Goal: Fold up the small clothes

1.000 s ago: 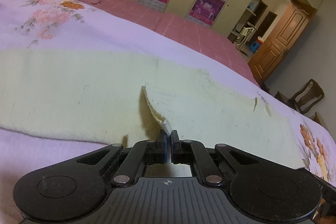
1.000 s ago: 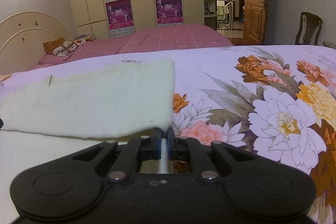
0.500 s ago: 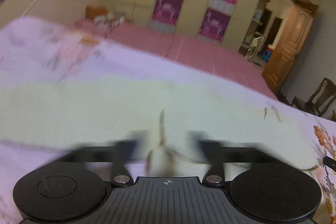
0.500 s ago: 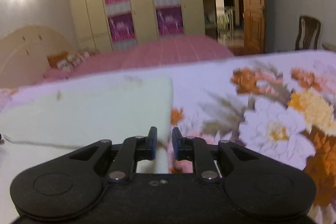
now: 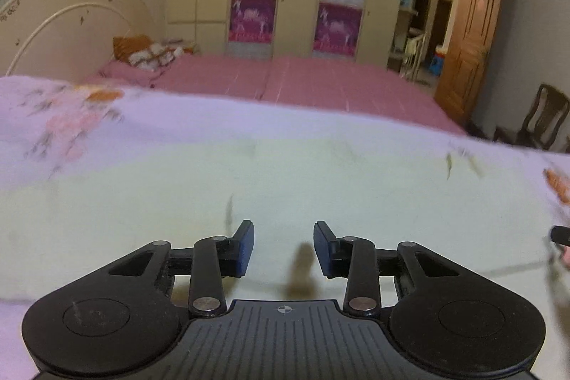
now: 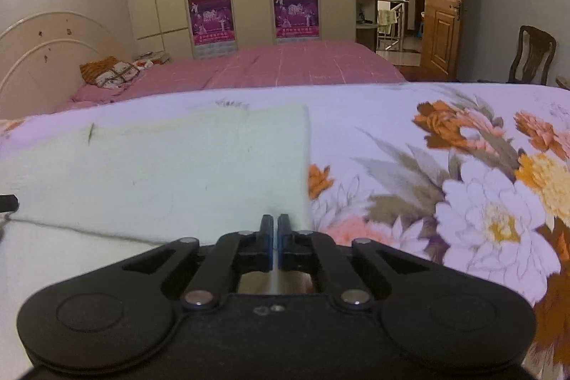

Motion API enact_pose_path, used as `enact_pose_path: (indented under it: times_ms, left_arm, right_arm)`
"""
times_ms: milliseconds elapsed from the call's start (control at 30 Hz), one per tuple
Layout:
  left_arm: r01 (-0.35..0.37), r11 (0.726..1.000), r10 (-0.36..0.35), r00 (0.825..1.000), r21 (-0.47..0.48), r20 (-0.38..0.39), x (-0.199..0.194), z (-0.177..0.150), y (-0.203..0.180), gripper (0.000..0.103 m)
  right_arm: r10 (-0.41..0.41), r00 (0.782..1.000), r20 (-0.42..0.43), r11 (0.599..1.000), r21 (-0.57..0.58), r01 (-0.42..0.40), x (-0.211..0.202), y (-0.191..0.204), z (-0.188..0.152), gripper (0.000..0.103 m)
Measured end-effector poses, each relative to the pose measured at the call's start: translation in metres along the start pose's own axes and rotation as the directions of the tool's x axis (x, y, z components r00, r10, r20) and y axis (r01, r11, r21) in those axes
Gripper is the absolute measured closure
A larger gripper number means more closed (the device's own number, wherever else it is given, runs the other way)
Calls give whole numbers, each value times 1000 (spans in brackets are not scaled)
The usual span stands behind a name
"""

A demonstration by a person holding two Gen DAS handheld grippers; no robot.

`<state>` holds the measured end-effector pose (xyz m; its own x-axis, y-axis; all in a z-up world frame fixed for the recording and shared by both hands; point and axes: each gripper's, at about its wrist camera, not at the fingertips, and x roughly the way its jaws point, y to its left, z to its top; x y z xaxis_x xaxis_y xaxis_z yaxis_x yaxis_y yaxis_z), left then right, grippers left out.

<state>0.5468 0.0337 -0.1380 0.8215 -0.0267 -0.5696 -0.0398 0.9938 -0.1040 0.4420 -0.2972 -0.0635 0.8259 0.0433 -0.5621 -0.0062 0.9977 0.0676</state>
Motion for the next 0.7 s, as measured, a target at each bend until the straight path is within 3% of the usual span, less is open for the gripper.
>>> enact_pose_path:
  times_ms: [33, 100, 133, 300, 467, 567, 700]
  left_arm:
    - [9, 1000, -9, 1000, -7, -2, 4, 5, -4, 64]
    - [29, 1000, -29, 1000, 4, -5, 15, 13, -18, 45]
    - [26, 999, -27, 1000, 25, 1, 20, 15, -28, 43]
    - [57, 994, -56, 998, 88, -15, 40, 18, -68, 43]
    - [69, 992, -66, 997, 102, -31, 47, 17, -88, 43]
    - [35, 991, -31, 999, 127, -28, 45, 6, -73, 43]
    - [-15, 990, 17, 1000, 138, -16, 40, 6, -45, 43]
  right_arm:
    - [-1, 1000, 26, 1000, -3, 1, 4, 2, 6, 83]
    - [5, 999, 46, 1000, 10, -5, 17, 7, 20, 82]
    - [22, 998, 54, 1000, 20, -23, 25, 9, 27, 82]
    - [68, 997, 32, 997, 45, -70, 66, 21, 44, 82]
    - [185, 983, -17, 976, -115, -186, 79, 53, 39, 84]
    - [170, 985, -17, 974, -150, -171, 82, 45, 40, 85]
    - [60, 998, 0, 995, -78, -60, 89, 9, 52, 86]
